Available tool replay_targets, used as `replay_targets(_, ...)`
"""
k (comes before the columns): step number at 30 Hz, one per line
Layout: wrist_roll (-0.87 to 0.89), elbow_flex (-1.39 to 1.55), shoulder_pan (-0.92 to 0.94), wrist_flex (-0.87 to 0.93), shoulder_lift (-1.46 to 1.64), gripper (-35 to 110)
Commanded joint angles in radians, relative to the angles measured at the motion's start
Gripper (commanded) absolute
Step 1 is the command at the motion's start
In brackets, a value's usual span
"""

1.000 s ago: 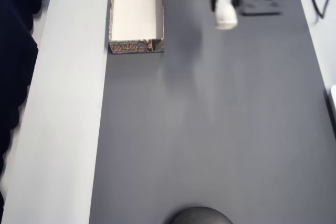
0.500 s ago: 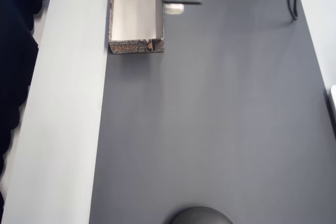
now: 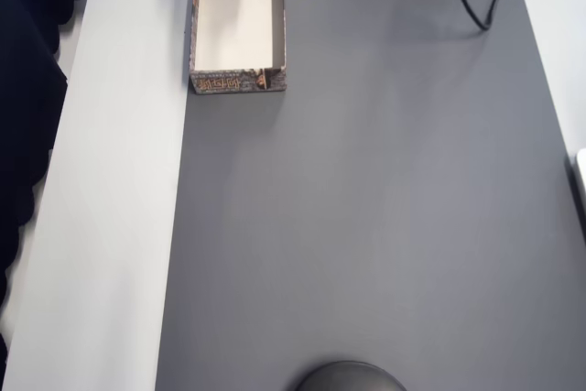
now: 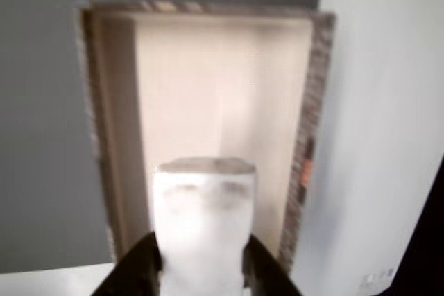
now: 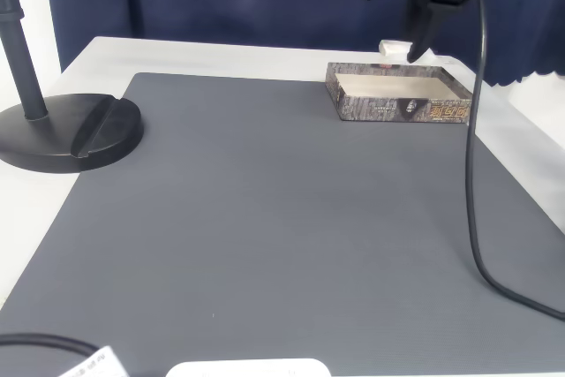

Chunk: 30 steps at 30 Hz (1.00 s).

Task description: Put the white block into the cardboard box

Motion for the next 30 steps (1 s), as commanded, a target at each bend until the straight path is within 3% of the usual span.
replay_targets(1,0.057,-0.114,0.021,0.015,-0.011,-2)
replay_targets(30,0.15,-0.339,0.006,0.025,-0.307,-2)
